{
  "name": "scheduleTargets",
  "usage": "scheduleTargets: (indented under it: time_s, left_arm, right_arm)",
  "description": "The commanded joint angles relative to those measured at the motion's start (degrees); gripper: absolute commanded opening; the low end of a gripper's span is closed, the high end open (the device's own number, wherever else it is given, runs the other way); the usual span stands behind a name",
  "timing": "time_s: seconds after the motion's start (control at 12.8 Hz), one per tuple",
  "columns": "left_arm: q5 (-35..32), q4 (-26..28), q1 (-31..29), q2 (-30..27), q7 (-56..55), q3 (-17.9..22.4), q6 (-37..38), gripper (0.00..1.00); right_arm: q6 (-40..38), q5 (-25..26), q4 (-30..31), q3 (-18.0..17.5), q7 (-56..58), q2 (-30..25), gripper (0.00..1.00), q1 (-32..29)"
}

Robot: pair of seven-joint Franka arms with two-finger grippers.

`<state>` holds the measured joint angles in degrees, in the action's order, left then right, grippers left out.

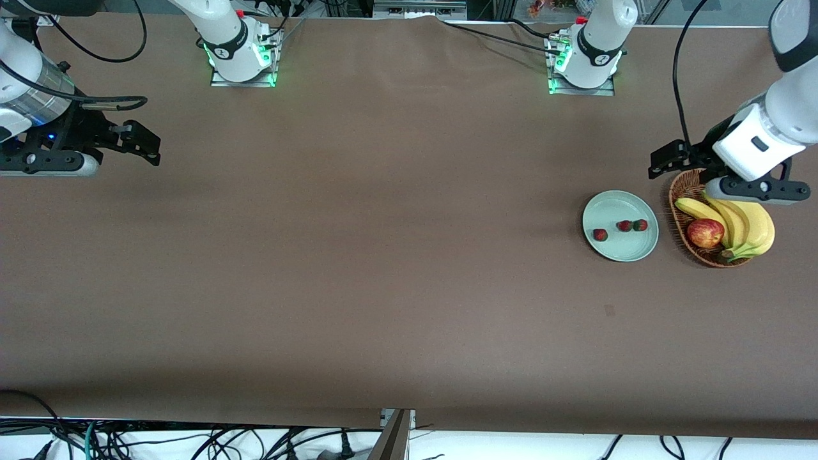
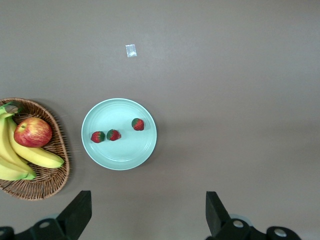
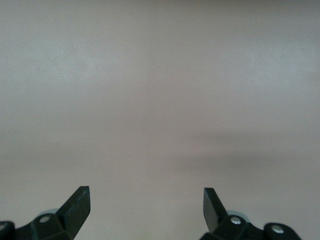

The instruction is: Collect all strawberries into plate

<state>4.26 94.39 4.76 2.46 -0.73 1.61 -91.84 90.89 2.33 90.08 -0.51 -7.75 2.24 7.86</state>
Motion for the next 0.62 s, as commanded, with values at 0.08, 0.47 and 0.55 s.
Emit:
scheduleTargets:
  time_s: [0.08, 0.47, 0.55]
  left_arm:
    - [0.83, -3.33, -0.45, 0.96, -2.59, 0.06, 4.74, 1.00]
    - [-1.88, -5.08, -0.54, 1.05, -2.78, 0.68, 6.06, 1.00]
    - [-2.85, -5.18, -0.54, 1.05, -2.70, 0.50, 6.15, 1.00]
  right_arm:
    - [-1.06, -0.92, -1.40, 0.15, 0.98, 0.40, 1.00, 0.14]
    - [-0.80, -3.28, -1.40, 0.50, 6.08, 0.40, 1.00, -0.39]
    - [-0.54, -3.38, -1.48, 0.51, 6.08, 0.40, 1.00, -0.39]
